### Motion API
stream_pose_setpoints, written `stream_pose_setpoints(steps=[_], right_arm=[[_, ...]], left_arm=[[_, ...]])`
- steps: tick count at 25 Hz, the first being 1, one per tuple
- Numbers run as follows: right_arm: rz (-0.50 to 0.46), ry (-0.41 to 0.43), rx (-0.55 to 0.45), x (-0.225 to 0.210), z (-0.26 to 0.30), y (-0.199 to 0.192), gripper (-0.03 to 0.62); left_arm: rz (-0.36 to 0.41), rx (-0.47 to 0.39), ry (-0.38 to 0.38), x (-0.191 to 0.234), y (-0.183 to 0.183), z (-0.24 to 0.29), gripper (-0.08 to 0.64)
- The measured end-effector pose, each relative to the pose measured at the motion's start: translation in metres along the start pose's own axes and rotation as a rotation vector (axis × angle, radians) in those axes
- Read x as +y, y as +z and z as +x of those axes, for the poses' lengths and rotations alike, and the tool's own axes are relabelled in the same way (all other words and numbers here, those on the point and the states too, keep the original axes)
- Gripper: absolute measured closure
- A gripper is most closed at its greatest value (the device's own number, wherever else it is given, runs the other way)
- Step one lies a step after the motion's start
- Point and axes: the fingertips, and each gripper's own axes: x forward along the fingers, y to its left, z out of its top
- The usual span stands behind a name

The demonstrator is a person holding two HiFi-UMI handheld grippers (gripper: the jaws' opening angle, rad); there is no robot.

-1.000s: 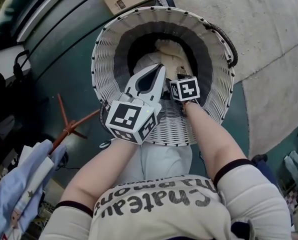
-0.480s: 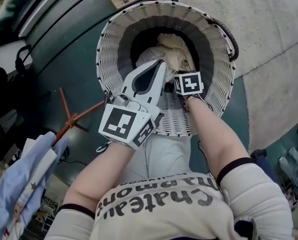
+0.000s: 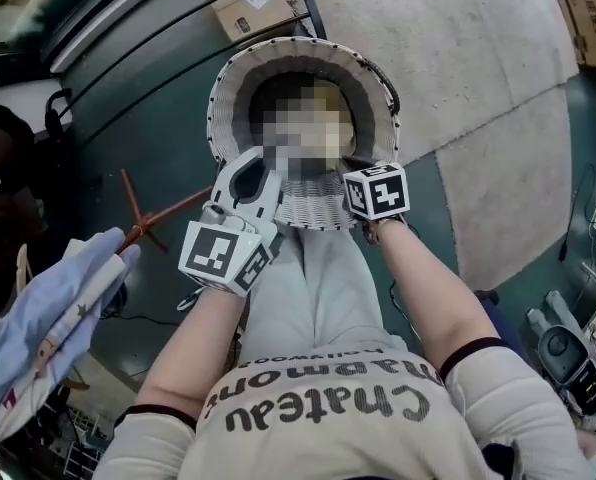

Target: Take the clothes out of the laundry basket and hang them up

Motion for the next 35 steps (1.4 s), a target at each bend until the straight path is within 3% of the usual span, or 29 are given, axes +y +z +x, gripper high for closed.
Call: stream_pose_setpoints(steps=[8, 13, 22, 27, 32, 35], right_arm=[[-0.187, 0.125, -0.073, 0.04, -0.125, 0.077, 0.554], [-0.386, 0.191, -0.111, 0.069, -0.217, 0.116, 0.555], [-0.739, 0.363, -0.289, 0.148, -0.42, 0.182, 0.555], [-0.914, 0.404, -0.4, 0.206, -0.499, 0.208, 0.555], [-0.993, 0.498, -0.485, 0.259, -0.555, 0.211, 0.555], [-1.052, 0.596, -0.533, 0.295, -0.59, 0.2, 0.555]], left_arm=[[0.017, -0.049, 0.049, -0.048, 0.064, -0.039, 0.549], [0.058, -0.098, 0.059, -0.088, 0.107, -0.066, 0.549], [0.153, -0.244, 0.138, -0.137, 0.19, -0.126, 0.549], [0.142, -0.332, 0.172, -0.147, 0.211, -0.158, 0.549], [0.194, -0.387, 0.104, -0.167, 0.243, -0.181, 0.549], [0.224, -0.421, 0.071, -0.176, 0.265, -0.2, 0.548]])
